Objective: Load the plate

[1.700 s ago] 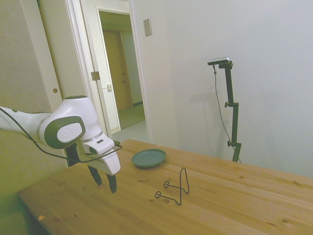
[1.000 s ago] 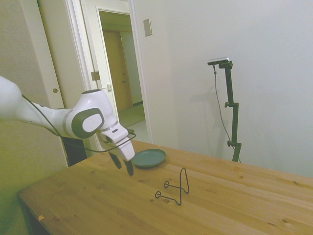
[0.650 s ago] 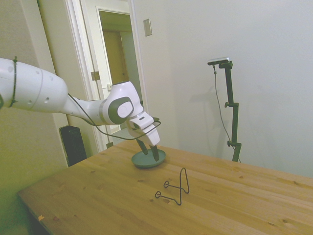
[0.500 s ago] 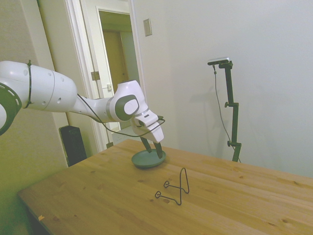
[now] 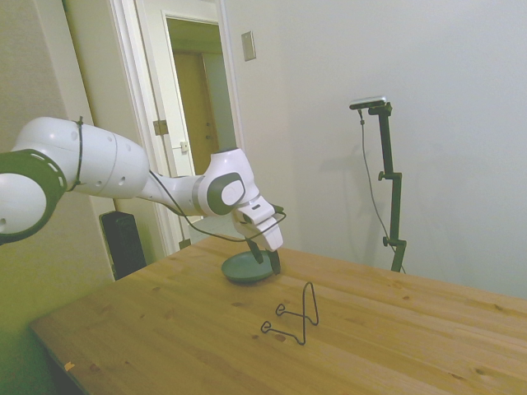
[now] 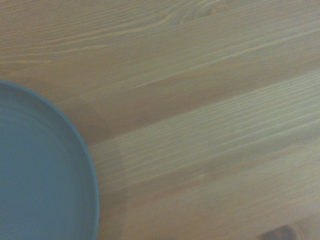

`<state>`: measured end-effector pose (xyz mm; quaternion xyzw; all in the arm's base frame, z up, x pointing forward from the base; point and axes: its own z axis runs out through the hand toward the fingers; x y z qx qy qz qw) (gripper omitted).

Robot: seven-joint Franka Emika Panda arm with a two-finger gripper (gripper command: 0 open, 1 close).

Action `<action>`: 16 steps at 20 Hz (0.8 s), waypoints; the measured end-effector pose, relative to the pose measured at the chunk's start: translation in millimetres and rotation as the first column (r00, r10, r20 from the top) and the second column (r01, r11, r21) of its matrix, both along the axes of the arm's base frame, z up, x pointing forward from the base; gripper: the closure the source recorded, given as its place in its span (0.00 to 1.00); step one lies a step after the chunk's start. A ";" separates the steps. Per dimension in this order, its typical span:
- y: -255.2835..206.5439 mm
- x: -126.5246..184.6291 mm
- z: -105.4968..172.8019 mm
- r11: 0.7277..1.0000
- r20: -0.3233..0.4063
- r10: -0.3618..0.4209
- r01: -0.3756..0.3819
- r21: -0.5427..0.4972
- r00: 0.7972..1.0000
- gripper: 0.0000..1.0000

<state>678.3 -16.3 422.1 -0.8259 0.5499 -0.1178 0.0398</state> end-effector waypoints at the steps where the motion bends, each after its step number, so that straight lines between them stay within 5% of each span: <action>1: -0.2 6.1 -3.3 1.000 0.000 -0.007 0.007 0.017 1.000 0.00; 5: -7.2 24.7 -6.6 0.997 0.006 0.014 -0.015 0.077 1.000 0.00; 12: -21.0 26.4 -19.5 0.971 0.021 0.185 -0.187 0.151 0.982 0.00; 16: -20.4 27.7 -37.3 0.965 0.008 0.194 -0.193 0.177 0.981 0.00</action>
